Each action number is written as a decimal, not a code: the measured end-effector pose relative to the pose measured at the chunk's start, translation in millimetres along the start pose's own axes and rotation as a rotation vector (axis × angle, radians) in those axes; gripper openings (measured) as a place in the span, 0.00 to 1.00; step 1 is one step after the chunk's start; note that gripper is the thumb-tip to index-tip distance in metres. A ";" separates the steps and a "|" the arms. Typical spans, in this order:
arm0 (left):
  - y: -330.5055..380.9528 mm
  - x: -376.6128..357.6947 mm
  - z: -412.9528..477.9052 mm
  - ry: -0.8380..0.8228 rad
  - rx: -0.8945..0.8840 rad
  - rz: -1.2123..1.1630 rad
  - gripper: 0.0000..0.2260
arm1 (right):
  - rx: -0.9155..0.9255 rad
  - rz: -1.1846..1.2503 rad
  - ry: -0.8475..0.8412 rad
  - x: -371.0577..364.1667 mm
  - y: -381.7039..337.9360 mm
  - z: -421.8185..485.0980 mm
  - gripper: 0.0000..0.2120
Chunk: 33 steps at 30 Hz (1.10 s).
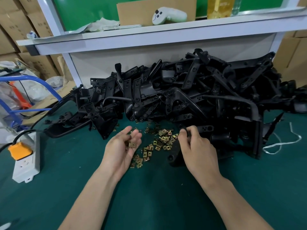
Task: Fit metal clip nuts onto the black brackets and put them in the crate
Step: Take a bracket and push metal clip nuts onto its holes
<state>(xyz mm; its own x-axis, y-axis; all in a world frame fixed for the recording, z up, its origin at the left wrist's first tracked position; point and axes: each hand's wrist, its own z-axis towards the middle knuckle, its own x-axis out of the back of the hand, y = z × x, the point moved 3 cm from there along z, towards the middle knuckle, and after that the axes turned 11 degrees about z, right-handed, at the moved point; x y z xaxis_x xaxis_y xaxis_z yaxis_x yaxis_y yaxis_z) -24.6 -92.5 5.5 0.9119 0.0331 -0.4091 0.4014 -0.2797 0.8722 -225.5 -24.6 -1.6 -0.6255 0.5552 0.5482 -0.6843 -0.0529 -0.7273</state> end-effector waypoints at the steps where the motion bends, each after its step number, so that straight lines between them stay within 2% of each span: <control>1: -1.0 0.0 0.4 0.028 -0.082 0.177 0.13 | 0.007 0.000 0.002 -0.2 0.5 -0.1 0.16; 3: -4.3 1.0 -0.7 0.073 -0.307 0.691 0.12 | 0.016 0.006 0.001 -0.5 1.3 -0.2 0.16; 5: -11.9 -3.0 -6.5 0.026 -0.538 1.173 0.10 | 0.019 0.025 -0.012 -0.8 2.0 -0.3 0.16; 6: -17.4 -5.5 -9.0 -0.011 -0.625 1.333 0.10 | 0.018 0.038 -0.023 -0.9 2.2 -0.2 0.16; 8: -24.2 -8.9 -10.5 -0.030 -0.725 1.454 0.08 | 0.018 0.054 -0.043 -1.5 2.6 -0.3 0.16; 11: -21.3 -9.6 -9.4 -0.007 -0.818 1.390 0.09 | 0.019 0.074 -0.050 -1.3 2.8 -0.5 0.16; 13: -15.6 -8.5 -11.8 0.013 -0.839 1.237 0.09 | 0.023 0.086 -0.064 -1.0 2.7 -1.0 0.17; 16: -10.2 -7.5 -13.1 0.020 -0.692 0.957 0.09 | 0.032 0.096 -0.085 -0.1 1.3 -2.1 0.17; 18: -8.6 -9.1 -13.4 0.029 -0.625 0.904 0.06 | 0.033 0.097 -0.099 0.1 0.7 -2.3 0.17; 24: -10.3 -12.5 -17.2 -0.047 -0.597 0.946 0.03 | 0.043 0.115 -0.108 0.9 -2.4 -3.2 0.16; 33: -21.1 -20.0 -19.6 -0.172 -0.674 1.136 0.10 | 0.114 0.108 -0.186 -2.6 -11.4 -6.6 0.14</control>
<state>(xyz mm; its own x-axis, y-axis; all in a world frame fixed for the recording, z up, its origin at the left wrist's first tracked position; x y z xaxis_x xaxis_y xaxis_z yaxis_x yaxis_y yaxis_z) -49.6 -68.5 0.5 0.7640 -0.0354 0.6443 -0.5611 0.4566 0.6904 -213.7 -20.0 2.5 -0.7482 0.3799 0.5440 -0.6412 -0.2028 -0.7401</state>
